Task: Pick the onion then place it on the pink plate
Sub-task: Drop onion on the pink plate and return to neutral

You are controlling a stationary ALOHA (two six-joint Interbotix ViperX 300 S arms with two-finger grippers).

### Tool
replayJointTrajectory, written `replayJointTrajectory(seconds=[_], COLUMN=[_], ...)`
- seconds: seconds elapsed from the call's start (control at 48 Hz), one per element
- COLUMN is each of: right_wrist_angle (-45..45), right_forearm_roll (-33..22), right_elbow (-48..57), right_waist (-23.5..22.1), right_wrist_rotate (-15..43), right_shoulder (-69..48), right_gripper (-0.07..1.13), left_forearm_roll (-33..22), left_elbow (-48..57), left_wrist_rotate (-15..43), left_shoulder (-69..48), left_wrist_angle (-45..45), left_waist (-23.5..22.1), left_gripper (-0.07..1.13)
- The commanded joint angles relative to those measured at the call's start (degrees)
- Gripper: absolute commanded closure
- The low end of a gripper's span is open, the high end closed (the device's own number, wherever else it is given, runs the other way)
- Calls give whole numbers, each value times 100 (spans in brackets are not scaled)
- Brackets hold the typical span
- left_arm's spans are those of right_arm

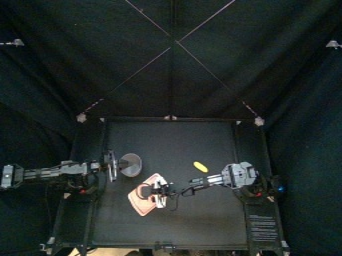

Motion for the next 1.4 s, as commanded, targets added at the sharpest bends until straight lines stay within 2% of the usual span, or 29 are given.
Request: replayJointTrajectory(seconds=[0.021,0.125,0.188,0.562,0.771,0.938,1.25,1.396], right_wrist_angle=[44,123,141,105,-193,-1222,-4008,-4781], right_forearm_roll=[35,35,35,-18,18,123,185,141], right_elbow=[-396,-554,-598,-527,-9,905,3085,3920], right_waist=[-53,-70,-79,-88,-167,-202,-466,-642], right_wrist_rotate=[0,9,9,-9,0,-9,0,-62], right_shoulder=[0,97,114,-176,-791,-1538,-3041,-3595], right_gripper=[18,6,4,4,4,4,4,4], left_forearm_roll=[9,9,0,0,-9,-9,-18,-9], left_elbow=[-62,-62,-62,-62,-62,-62,-70,-79], left_wrist_rotate=[9,9,9,0,0,0,0,0], left_shoulder=[9,9,9,18,9,9,9,9], left_wrist_angle=[-9,-9,-9,-9,-9,9,97,97], left_waist=[53,62,62,62,62,62,62,62], left_gripper=[89,89,89,89,89,89,89,89])
